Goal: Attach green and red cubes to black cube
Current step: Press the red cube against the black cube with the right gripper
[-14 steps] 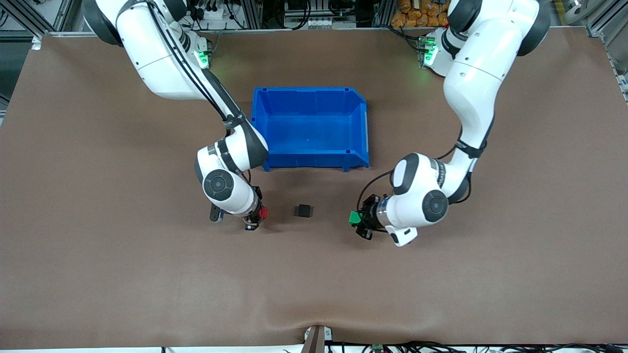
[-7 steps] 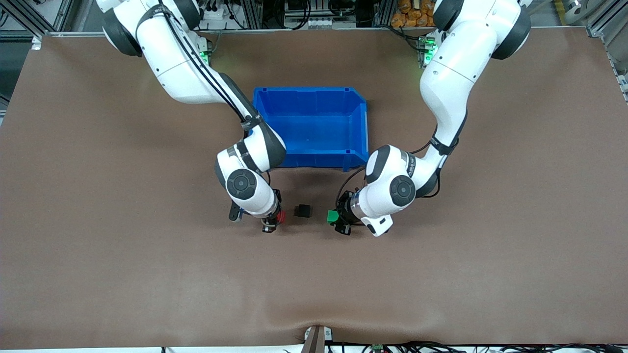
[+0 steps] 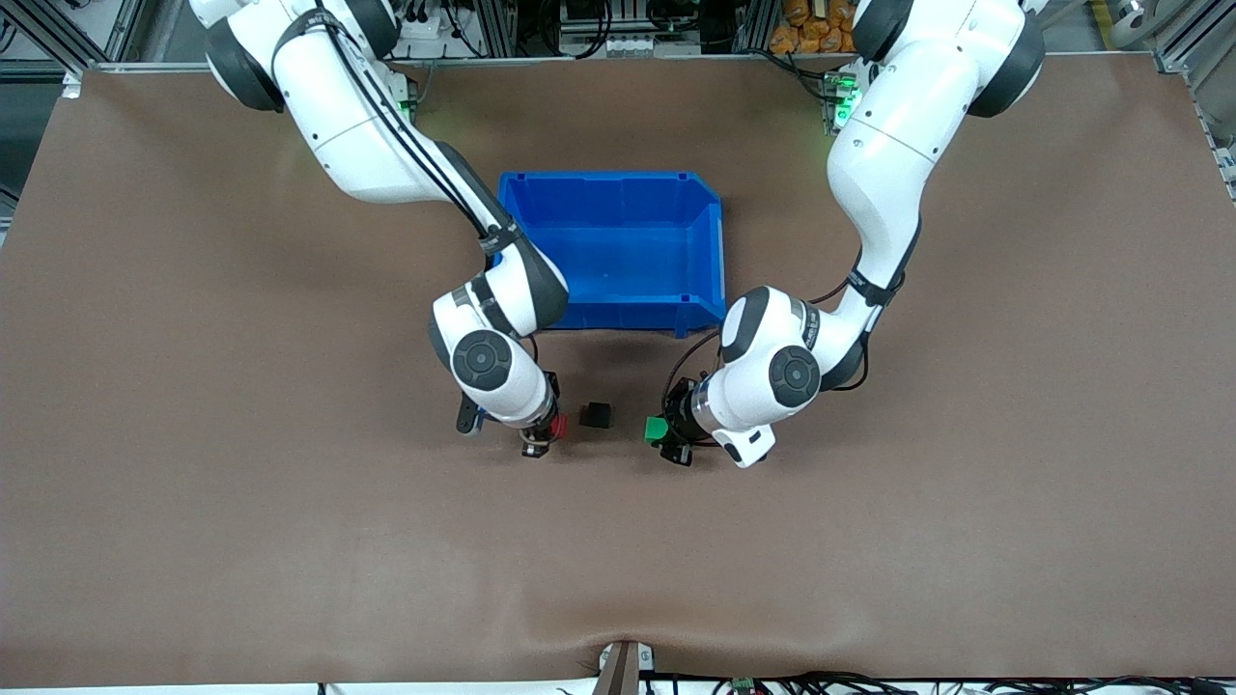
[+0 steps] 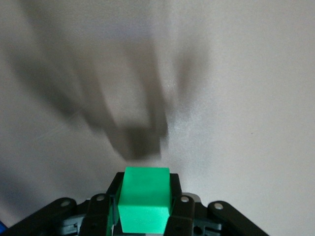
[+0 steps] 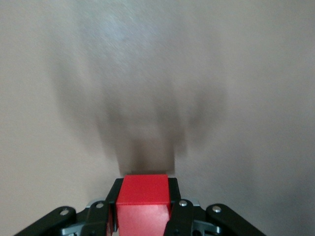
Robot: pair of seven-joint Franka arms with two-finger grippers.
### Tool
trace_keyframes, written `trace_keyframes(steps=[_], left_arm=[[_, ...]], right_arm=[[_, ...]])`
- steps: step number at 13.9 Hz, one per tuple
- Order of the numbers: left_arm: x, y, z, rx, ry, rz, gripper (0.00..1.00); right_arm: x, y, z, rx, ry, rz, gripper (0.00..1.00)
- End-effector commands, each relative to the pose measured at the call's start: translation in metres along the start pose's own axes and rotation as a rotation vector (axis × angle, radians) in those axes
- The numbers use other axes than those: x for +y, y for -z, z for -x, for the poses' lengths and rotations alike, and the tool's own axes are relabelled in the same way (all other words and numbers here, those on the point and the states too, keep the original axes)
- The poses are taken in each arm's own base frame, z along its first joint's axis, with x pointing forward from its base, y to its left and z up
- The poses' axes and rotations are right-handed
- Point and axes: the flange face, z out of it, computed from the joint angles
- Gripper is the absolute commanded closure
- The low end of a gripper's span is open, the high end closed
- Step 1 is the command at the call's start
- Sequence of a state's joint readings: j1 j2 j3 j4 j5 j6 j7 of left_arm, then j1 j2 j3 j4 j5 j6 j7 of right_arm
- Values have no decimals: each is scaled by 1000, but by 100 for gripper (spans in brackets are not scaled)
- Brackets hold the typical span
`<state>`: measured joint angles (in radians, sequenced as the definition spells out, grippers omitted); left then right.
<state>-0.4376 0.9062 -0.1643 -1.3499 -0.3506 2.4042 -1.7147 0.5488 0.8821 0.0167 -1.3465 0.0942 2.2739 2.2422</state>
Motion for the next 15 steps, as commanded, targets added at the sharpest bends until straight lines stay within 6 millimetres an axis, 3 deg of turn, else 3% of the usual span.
trace_keyframes(steps=[1, 15], left_arm=[[5, 6, 3, -14, 28, 15, 100], [5, 9, 6, -17, 57, 20, 100]], right_arm=[[12, -7, 12, 16, -23, 8, 100], [25, -27, 25, 10, -32, -7, 100]])
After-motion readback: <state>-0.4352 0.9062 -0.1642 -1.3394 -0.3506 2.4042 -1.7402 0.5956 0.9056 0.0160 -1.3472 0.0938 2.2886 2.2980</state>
